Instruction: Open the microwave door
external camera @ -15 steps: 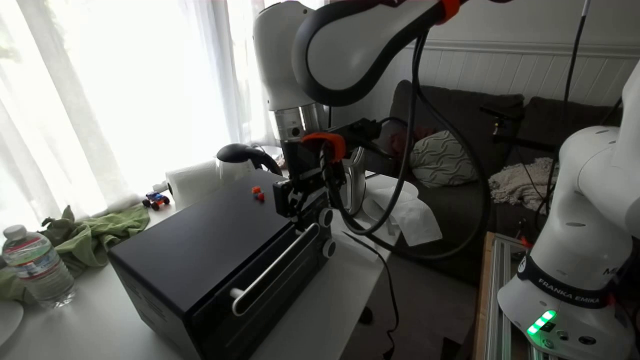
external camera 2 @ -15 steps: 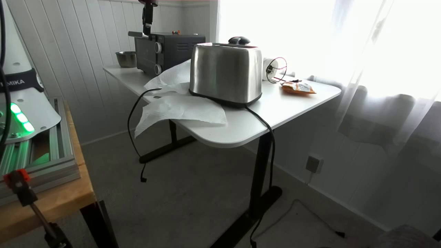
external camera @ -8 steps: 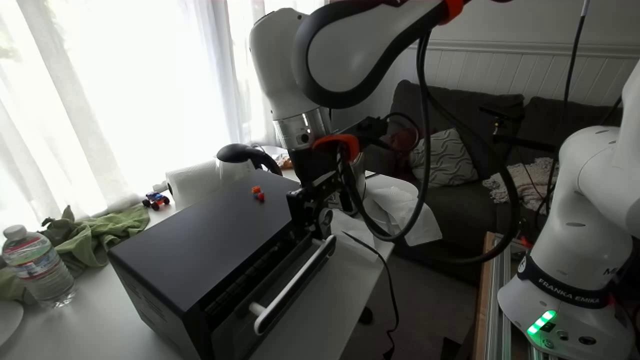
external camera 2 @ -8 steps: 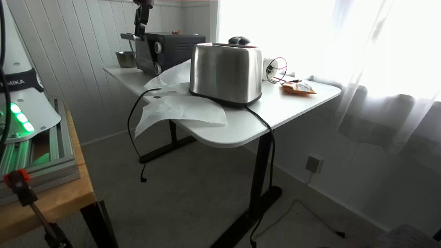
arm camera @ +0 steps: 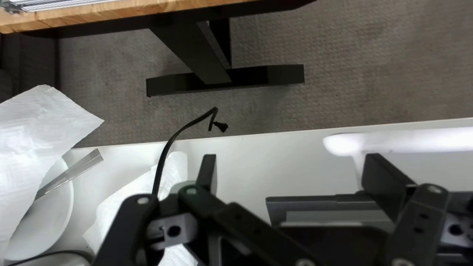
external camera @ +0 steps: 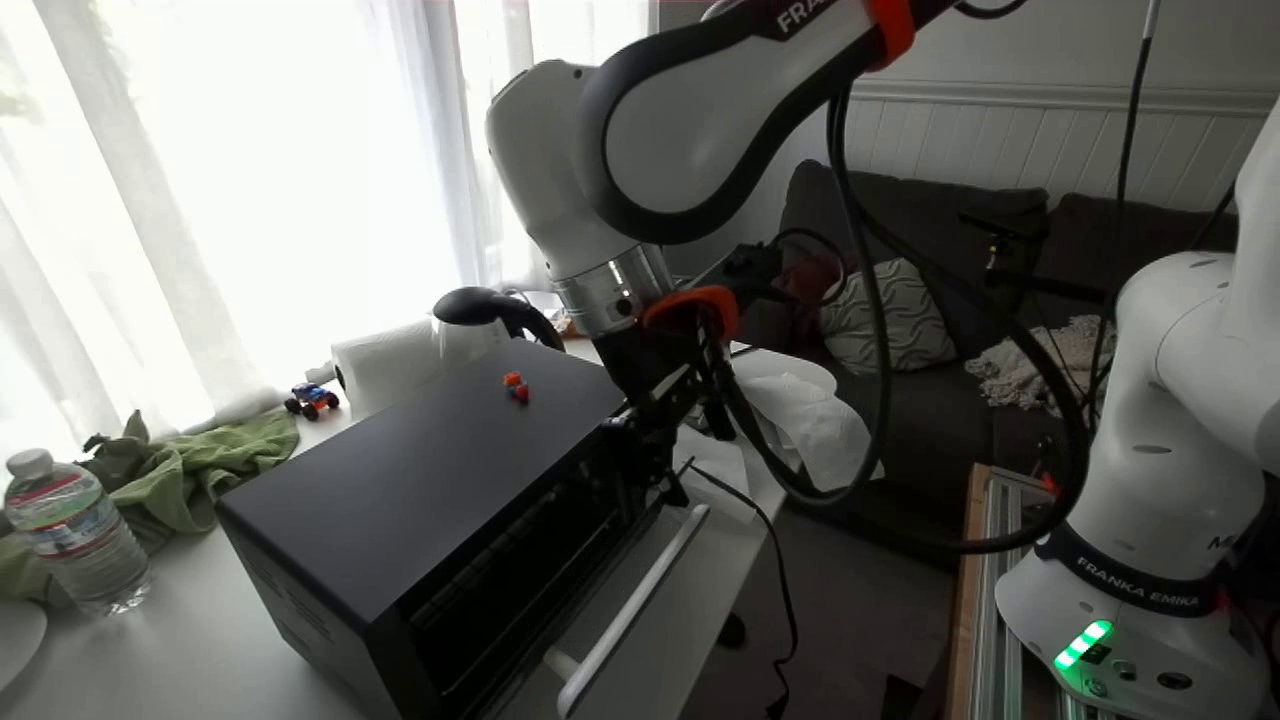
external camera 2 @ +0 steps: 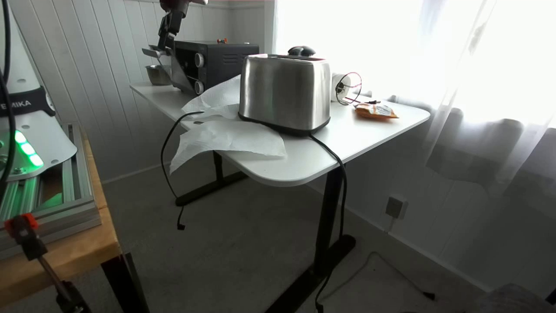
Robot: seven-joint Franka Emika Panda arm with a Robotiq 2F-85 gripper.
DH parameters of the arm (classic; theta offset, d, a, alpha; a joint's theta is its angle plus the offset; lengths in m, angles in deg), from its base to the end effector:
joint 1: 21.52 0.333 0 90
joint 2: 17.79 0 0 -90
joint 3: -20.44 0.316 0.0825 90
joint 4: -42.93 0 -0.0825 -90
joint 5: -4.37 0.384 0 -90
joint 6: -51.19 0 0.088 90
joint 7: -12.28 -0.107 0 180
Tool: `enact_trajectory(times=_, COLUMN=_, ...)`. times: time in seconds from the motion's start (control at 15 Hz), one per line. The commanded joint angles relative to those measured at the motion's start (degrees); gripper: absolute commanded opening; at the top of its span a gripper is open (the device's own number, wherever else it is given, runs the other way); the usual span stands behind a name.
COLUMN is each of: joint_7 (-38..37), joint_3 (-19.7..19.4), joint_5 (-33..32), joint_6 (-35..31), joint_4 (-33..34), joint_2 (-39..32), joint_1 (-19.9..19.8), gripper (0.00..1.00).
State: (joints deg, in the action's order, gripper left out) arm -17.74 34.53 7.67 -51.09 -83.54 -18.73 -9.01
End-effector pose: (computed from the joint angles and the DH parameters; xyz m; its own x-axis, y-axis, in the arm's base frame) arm 0.4244 0.2180 0.3460 0.9130 -0.1116 -0.3925 -0.0475 -0.9844 0.1693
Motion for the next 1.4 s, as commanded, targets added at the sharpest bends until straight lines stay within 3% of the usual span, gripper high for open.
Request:
enact_trajectory(times=0.0, joint_7=2.1, joint_3=-0.1, joint_5=-1.3, joint_6=3.4, joint_4=1.6, joint_2=-2.4, joint_1=0.8, gripper=1.0)
enact_trajectory(times=0.4, joint_7=4.4, joint_3=-0.1, joint_5=-0.9, joint_6=3.5, joint_4=1.5, joint_2=-2.0, joint_1=1.0, gripper=1.0)
enact_trajectory(times=0.87, joint_7=12.7, joint_3=0.0, joint_5=-0.3, joint_6=13.2, joint_4=3.4, joint_2=-4.1, joint_1=1.1, gripper=1.0)
enact_trajectory(times=1.33, joint_7=18.5, joint_3=0.0, joint_5=0.8, joint_6=16.4, joint_4=4.4, joint_2=-3.6, joint_1=1.1, gripper=1.0)
